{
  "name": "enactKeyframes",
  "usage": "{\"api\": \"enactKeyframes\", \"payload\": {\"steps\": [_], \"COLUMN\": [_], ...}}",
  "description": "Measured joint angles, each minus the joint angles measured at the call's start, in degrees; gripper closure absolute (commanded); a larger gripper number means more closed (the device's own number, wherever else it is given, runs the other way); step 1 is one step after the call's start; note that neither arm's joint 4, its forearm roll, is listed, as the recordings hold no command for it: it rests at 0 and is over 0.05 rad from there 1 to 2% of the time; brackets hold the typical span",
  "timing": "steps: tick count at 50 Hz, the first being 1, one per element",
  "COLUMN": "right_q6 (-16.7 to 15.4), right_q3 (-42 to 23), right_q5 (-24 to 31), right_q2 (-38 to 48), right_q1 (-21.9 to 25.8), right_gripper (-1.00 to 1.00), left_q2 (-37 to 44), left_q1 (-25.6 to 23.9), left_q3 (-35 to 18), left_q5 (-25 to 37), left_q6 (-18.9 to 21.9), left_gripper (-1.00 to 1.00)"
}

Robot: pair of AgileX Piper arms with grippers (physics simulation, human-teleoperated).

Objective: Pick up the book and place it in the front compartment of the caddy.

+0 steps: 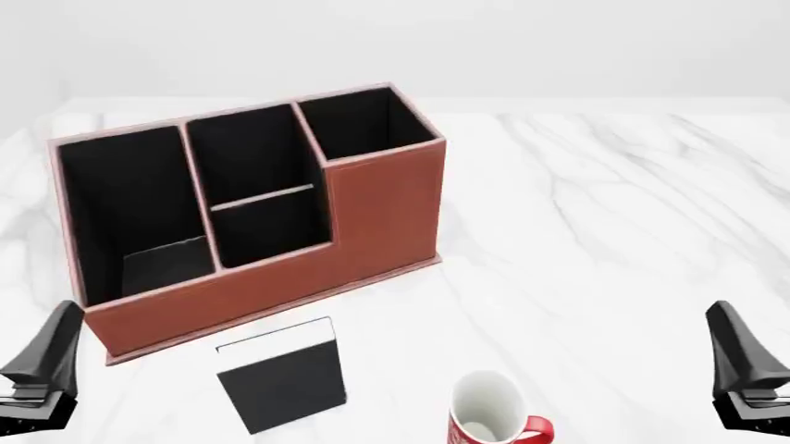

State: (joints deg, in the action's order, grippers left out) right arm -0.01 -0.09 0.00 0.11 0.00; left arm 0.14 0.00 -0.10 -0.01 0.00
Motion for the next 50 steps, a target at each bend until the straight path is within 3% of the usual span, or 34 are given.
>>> {"api": "enactKeyframes", "payload": {"steps": [23, 31, 37, 50], "right_q6": [0.0, 0.0, 0.0, 0.0], "right_q3": [-0.2, -0.2, -0.2, -0.3], "right_q5": [0.2, 0.2, 0.2, 0.2], "right_q2": [0.1, 0.1, 0.1, 0.1], "right_q1": [0.0, 0.0, 0.0, 0.0], "right_gripper": [-1.0, -1.0, -1.0, -1.0], "left_q2": [0.2, 4.4, 10.0, 22.8], "left_q1": [0.0, -0.9, -3.1, -7.1], "left_q3": [-0.2, -1.7, -8.9, -29.0], "left_q5": [0.1, -0.7, 3.1, 17.9], "left_q6": [-0.5, -0.4, 0.8, 4.5], "left_gripper": [-1.0, -1.0, -1.0, -1.0]}}
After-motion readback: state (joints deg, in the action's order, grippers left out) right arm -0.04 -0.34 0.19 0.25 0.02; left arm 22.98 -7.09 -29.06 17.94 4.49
